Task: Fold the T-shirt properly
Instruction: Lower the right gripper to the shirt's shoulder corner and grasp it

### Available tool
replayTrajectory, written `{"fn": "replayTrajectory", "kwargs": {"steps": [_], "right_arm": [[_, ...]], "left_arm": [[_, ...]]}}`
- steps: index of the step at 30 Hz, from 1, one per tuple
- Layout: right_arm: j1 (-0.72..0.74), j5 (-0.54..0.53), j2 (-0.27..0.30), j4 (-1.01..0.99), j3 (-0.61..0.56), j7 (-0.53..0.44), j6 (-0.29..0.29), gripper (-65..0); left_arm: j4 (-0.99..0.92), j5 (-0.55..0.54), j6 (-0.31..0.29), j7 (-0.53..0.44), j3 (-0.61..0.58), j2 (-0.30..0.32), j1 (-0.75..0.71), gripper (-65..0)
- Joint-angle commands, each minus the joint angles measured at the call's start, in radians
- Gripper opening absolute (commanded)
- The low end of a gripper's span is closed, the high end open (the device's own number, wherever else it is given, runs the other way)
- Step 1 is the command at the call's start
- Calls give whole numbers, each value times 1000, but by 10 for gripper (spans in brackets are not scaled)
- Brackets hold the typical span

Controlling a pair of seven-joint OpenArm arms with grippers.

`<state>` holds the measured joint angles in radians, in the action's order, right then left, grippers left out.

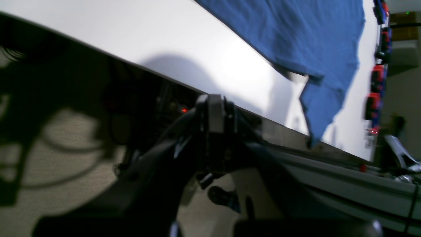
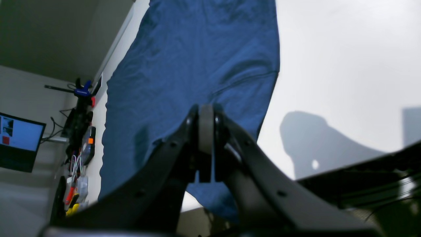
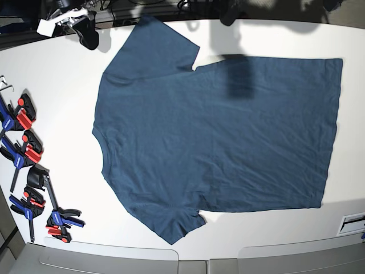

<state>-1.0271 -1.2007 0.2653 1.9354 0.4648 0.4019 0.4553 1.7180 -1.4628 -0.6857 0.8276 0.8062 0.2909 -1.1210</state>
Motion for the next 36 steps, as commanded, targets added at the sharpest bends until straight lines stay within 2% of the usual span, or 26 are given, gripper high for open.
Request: {"fn": "replayTrajectory", "kwargs": {"steps": [1, 6, 7, 10, 12, 14, 17, 21, 25, 28, 36], "right_arm": [[3, -4, 9, 19, 7, -16, 17, -650], [50, 134, 9, 19, 7, -19, 4, -650], [55, 156, 9, 19, 7, -19, -3, -625], [72, 158, 10, 19, 7, -19, -3, -395], [86, 159, 9, 19, 7, -18, -19, -303], [98, 159, 9, 19, 7, -18, -72, -297], [125, 220, 9, 19, 7, -18, -140, -297], [170, 315, 9, 19, 7, -18, -146, -297], [209, 320, 9, 17, 7, 2, -150, -297], [240, 319, 9, 3, 7, 32, -150, -297], [301, 299, 9, -154, 7, 40, -149, -297]], "left_arm": [[13, -21, -12, -4, 11, 5, -20, -650], [12, -21, -12, 12, 11, 5, -11, -650], [12, -21, -12, 19, 11, 3, -6, -650], [12, -21, -12, 24, 11, -11, 3, -650], [12, -21, -12, 29, 11, -25, 14, -650], [12, -21, -12, 42, 11, -40, 26, -650], [12, -21, -12, 71, 11, -47, 38, -650], [12, -21, -12, 74, 11, -47, 38, -648], [12, -21, -12, 74, 11, -47, 40, -558], [12, -21, -12, 73, 11, -47, 42, -523], [12, -21, -12, 62, 11, -46, 47, -522]]}}
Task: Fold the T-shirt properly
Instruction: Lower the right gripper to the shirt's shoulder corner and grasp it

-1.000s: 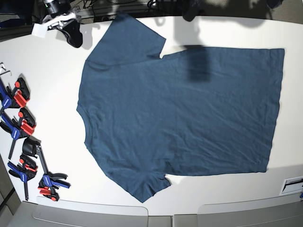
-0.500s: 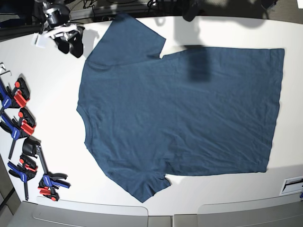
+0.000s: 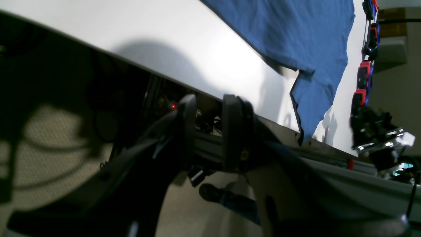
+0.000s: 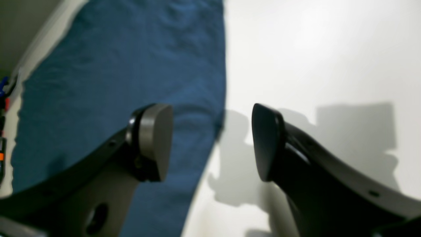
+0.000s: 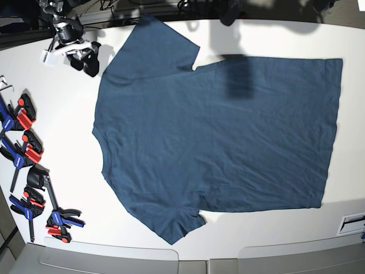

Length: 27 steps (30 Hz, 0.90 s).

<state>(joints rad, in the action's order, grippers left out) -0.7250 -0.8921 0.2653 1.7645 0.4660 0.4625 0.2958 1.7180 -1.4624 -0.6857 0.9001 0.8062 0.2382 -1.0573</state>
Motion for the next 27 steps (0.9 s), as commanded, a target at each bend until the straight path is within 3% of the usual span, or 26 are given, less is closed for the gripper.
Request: {"fn": "replayTrajectory", "kwargs": {"steps": [1, 9, 15, 19, 27], "right_arm": [[5, -21, 10, -5, 6, -21, 11, -297], [117, -53, 9, -187, 5, -13, 13, -297], [190, -55, 8, -287, 3, 55, 70, -297], [193, -63, 8, -292, -12, 72, 72, -297], [196, -1, 9, -292, -177, 72, 71, -298]], "left_arm": [[12, -21, -12, -11, 11, 6, -16, -522], [12, -21, -12, -3, 11, 6, 33, -522], [12, -21, -12, -2, 11, 6, 47, -522], [12, -21, -12, -3, 11, 6, 49, -522], [12, -21, -12, -2, 11, 6, 49, -522]]}}
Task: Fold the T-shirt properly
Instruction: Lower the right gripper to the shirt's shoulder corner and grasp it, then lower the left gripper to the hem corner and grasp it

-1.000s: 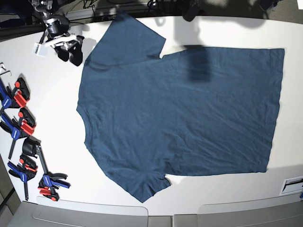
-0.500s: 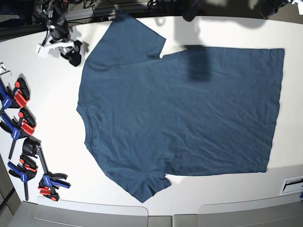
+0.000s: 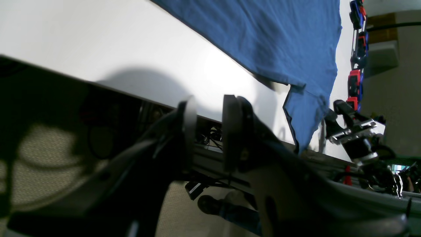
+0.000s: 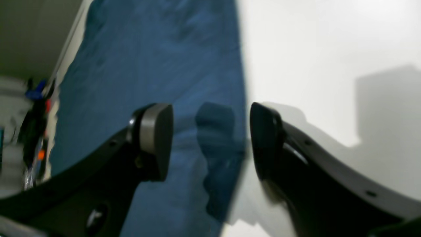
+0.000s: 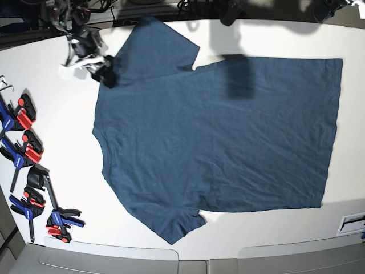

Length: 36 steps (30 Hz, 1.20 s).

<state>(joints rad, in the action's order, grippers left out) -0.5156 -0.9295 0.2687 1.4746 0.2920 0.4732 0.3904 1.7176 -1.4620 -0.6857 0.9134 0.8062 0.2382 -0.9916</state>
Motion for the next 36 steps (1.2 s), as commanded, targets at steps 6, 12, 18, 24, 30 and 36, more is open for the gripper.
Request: {"fn": "replayTrajectory", "kwargs": {"steps": [6, 12, 18, 24, 30, 36], "right_arm": [[-13, 93, 5, -2, -61, 45, -24, -306], [-13, 93, 5, -2, -54, 53, -24, -650], [-14, 93, 5, -2, -54, 68, -24, -650], [-14, 93, 5, -2, -54, 70, -24, -650], [-14, 93, -17, -2, -54, 71, -23, -650], [-14, 93, -32, -2, -56, 78, -23, -650]], "left_arm": [[13, -22, -12, -16, 11, 6, -17, -522], [13, -22, -12, -64, 11, 6, -16, -434], [13, 11, -12, -106, 11, 6, 37, -324], [13, 194, -12, -103, 11, 13, 142, -325], [12, 344, -12, -115, 11, 42, 236, -325], [11, 491, 86, -201, 11, 81, 274, -325]]}}
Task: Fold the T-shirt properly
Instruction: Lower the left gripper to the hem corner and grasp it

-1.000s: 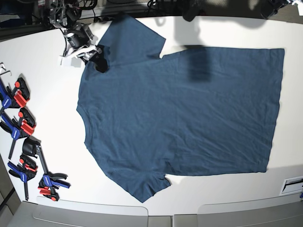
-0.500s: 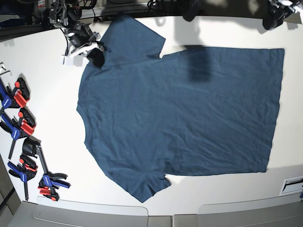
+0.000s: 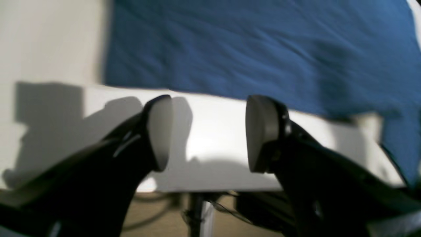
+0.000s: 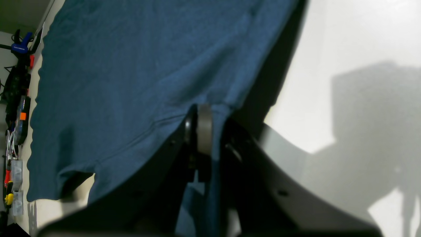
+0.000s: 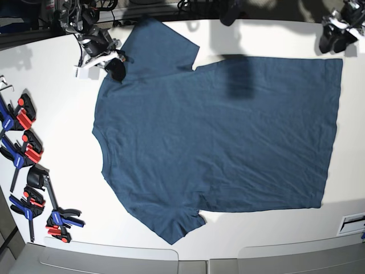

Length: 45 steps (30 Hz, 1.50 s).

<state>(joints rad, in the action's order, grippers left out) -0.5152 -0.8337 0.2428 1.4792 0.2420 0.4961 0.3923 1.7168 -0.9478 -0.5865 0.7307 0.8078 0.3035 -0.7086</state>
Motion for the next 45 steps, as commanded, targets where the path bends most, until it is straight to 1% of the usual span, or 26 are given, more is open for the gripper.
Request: {"fn": "replayTrajectory", "kwargs": {"steps": [1, 4, 7, 10, 14, 20, 21, 23, 25, 26, 27, 28, 31, 36, 45], "right_arm": [[-14, -3, -7, -6, -6, 55, -25, -650], [-14, -3, -8, -6, -6, 55, -25, -650], [-14, -3, -8, -6, -6, 55, -25, -650], [-14, -3, -8, -6, -6, 55, -25, -650], [-14, -3, -8, -6, -6, 54, -25, -650], [-14, -3, -8, -6, -6, 54, -25, -650], [-14, -3, -8, -6, -6, 55, -25, -650], [-14, -3, -8, -6, -6, 55, -25, -650], [-14, -3, -8, -6, -6, 55, -25, -650], [-14, -3, -8, -6, -6, 55, -25, -650], [-14, -3, -8, -6, -6, 55, -25, -650], [-14, -3, -8, -6, -6, 55, -25, -650], [-14, -3, -8, -6, -6, 55, -25, -650], [-14, -3, -8, -6, -6, 55, -25, -650], [-14, -7, -8, -6, -6, 63, -25, -650]], "left_arm": [[11, 9, 9, -38, 10, 25, -7, -325], [11, 83, 68, -87, 10, 54, -3, -325], [10, 123, 96, -107, 10, 80, 0, -325], [8, 137, 127, -111, 10, 96, 6, -326], [-60, 135, 130, -111, 10, 99, 42, -326], [-319, 118, 130, -108, 10, 99, 146, -326], [-367, 100, 126, -100, 10, 99, 163, -326], [-452, 48, 93, -69, 10, 99, 191, -326], [-518, -6, 32, -22, 9, 98, 215, -326], [-541, -24, -8, 6, 8, 98, 224, -326], [-557, -32, -41, 35, 8, 98, 232, -326], [-565, -39, -61, 58, 8, 98, 237, -326], [-567, -74, -63, 85, 6, 98, 238, -326], [-567, -76, -63, 89, -5, 98, 241, -326], [-567, -74, -62, 92, -138, 98, 297, -326]]}}
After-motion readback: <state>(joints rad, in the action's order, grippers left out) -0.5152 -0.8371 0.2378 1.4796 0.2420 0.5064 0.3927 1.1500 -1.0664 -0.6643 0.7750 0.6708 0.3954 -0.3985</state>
